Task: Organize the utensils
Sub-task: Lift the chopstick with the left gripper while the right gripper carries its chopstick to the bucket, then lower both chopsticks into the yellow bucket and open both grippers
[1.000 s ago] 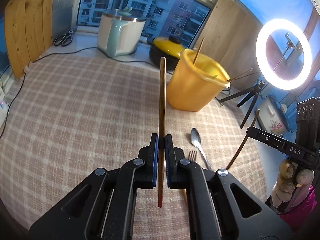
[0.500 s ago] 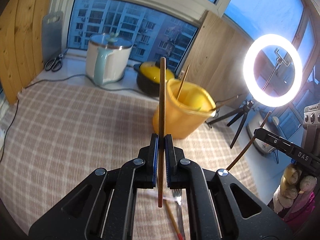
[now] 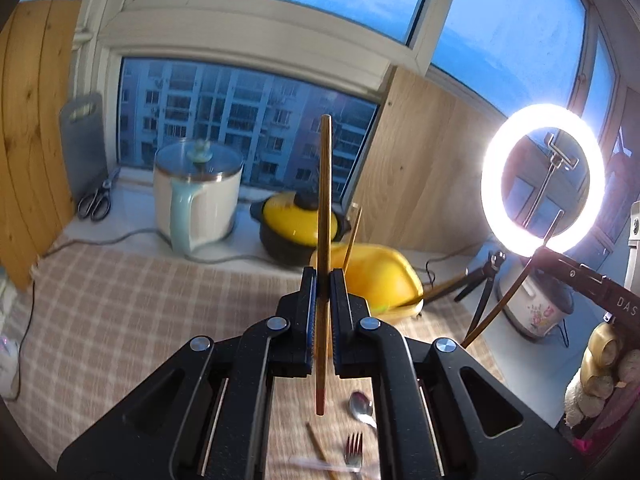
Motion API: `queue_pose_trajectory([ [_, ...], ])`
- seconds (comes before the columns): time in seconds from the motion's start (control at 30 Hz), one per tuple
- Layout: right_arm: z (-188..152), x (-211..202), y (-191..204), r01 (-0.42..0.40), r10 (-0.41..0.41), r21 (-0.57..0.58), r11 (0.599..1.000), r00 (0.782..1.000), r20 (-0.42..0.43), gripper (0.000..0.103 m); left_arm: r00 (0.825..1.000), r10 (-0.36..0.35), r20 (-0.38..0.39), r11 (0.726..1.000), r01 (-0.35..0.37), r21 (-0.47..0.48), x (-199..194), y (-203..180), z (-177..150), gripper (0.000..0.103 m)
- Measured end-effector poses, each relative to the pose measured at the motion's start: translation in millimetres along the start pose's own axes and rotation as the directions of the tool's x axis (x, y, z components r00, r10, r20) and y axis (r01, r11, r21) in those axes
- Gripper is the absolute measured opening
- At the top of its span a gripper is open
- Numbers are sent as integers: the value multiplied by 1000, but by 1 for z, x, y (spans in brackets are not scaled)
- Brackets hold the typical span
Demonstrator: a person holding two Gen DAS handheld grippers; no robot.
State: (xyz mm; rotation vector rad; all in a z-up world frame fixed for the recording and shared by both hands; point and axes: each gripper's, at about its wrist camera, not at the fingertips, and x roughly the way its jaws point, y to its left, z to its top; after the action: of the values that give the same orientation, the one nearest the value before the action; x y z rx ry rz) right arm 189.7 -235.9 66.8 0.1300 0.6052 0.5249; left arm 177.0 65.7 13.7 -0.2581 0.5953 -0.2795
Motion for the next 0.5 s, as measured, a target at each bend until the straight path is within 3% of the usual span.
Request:
queue_pose_trajectory([
  [0.5,53,23,2,138,-126,-92,986,984,124,3,996,-38,75,997,34,63,37,-36,48,4],
])
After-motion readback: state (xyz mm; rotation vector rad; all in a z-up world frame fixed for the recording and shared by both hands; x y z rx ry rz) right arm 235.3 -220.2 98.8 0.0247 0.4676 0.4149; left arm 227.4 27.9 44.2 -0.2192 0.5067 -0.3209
